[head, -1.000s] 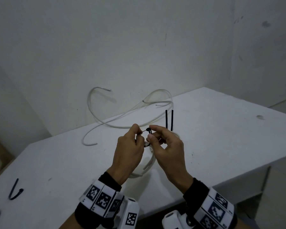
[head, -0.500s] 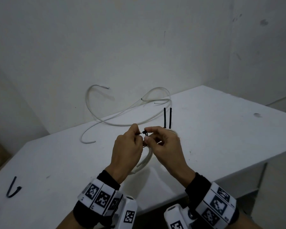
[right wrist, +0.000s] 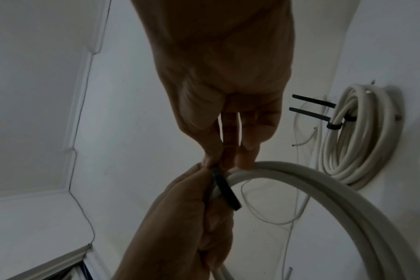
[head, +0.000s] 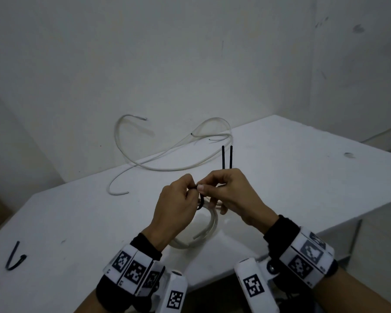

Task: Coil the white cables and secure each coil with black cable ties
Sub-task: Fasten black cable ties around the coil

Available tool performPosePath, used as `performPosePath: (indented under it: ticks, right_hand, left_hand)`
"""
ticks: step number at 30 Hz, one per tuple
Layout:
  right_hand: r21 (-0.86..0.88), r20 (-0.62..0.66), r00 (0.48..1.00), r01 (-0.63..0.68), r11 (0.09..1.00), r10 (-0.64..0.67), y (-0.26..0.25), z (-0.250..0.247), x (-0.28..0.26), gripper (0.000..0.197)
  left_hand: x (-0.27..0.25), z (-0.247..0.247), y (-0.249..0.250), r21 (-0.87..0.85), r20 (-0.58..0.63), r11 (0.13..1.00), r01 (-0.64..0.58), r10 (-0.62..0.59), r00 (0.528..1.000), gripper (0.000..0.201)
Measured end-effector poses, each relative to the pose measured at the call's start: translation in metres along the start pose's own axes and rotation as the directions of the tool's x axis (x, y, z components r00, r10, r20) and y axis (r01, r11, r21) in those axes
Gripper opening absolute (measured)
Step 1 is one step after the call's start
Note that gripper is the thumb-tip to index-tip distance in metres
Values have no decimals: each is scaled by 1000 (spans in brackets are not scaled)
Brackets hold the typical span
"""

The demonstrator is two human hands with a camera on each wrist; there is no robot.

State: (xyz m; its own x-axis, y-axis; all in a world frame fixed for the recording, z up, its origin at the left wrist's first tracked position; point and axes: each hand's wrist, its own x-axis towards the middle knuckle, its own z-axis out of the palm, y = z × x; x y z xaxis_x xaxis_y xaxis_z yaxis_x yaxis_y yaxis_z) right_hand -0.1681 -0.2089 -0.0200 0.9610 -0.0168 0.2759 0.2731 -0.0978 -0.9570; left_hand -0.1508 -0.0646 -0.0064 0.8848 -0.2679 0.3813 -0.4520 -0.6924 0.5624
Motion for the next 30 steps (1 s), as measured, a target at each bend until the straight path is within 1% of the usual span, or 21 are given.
performPosePath:
  ticks: [4,6,8,9,10,11,13,15,18,20,22,25,28,30]
  right_hand:
    - [-103,20,999,44,994,-42,3,0,4,9]
    - [-225,-29,997,57,973,-65,5,3,5,10]
    - [-305,-136,985,61,950,-107,6,3,7,11]
    - [-316,-173,976,71,946,-131,4,1,8,11]
    - [-313,-183,973,81,946,-144,2,-2,9,11]
    - [-305,-167,975,91,948,-147,-2,-4,10,11]
    - [-324,-104,982,115,939,-156,-8,-9,11,12]
    - [-370,-55,986,129,920,-160,-9,-13,15,13]
    - [-406,-18,987,137,904,-157,-10,-17,20,17]
    - [-446,-14,984,155,882,-180,-12,-17,20,17]
    - [-434,-72,968,185,882,-239,-18,-20,22,18]
    - [-340,-216,929,217,915,-301,-31,-32,36,24]
    - [-246,-262,921,226,943,-289,-46,-39,50,21]
    - [-214,-281,921,212,954,-268,-48,-39,55,20]
  left_hand:
    - [1,-1,-1,-24,35,998,60,-59,998,19]
    - [4,-3,0,-62,84,989,132,-127,988,15]
    - [6,-4,3,-158,169,961,227,-200,965,15]
    - [6,-6,5,-185,223,945,269,-226,948,19]
    - [6,-8,7,-197,275,932,303,-244,930,24]
    - [6,-10,8,-209,324,921,329,-252,912,29]
    - [7,-16,9,-241,416,905,352,-231,879,34]
    - [6,-18,9,-272,486,902,336,-173,857,35]
    - [3,-17,14,-308,508,908,284,-96,856,30]
    - [3,-18,17,-332,505,894,301,-101,857,26]
    - [2,-18,18,-339,533,875,346,-125,837,22]
    - [-1,-18,20,-314,589,857,409,-162,792,19]
    - [3,-24,30,-354,598,830,430,-152,787,16]
    - [8,-27,36,-395,581,817,421,-133,803,20]
